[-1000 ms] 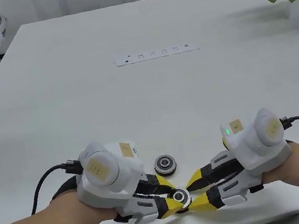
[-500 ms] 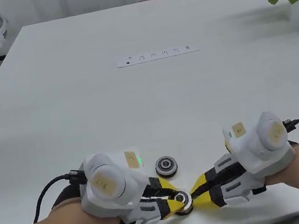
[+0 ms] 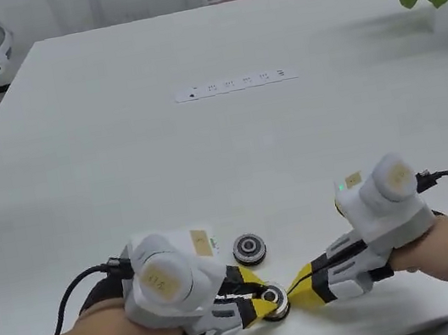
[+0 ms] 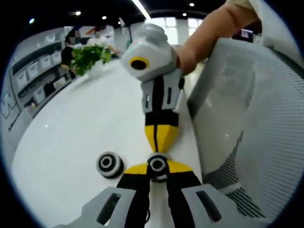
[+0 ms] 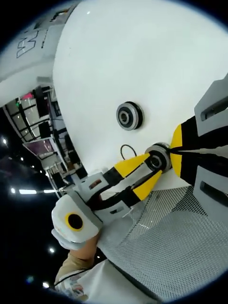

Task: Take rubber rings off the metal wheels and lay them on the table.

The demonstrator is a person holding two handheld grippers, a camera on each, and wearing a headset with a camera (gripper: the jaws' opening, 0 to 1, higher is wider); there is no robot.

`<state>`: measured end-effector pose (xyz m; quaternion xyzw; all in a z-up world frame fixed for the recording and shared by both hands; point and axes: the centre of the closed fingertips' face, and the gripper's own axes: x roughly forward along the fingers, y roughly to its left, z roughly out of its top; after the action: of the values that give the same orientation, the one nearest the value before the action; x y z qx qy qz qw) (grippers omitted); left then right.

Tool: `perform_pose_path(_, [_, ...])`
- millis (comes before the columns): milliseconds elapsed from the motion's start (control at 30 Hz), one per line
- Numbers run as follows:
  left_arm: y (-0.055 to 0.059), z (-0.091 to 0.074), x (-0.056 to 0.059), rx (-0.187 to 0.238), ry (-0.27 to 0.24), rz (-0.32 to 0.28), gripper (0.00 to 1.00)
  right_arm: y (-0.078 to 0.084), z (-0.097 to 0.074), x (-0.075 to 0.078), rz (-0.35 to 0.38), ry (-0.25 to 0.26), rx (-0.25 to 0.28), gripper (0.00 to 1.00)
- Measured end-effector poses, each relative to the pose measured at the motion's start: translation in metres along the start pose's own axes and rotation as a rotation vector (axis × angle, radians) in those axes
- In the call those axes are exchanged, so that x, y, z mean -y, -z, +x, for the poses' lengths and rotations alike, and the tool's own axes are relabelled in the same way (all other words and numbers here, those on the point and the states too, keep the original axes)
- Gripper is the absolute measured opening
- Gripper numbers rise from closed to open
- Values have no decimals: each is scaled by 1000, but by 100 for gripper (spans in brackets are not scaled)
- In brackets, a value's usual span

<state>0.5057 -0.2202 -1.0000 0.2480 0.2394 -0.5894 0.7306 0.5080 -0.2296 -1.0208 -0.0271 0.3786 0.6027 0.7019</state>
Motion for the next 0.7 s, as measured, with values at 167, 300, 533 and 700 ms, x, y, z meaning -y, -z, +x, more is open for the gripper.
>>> perform_pose_path(167, [0,0,0,-1,-1,-1,12,-2,-3,2,86,-15,39,0])
perform_pose_path(300, [0,0,0,0,-1,-3,12,-14,-8,1,164,-33,111,0])
perform_pose_path(533, [-1,1,0,-1,-9,-8,12,-13,-9,-1,196,-44,129,0])
perform_pose_path(700, [1,2,-2,-2,-13,-12,12,-15,-10,-2,228,-57,147,0])
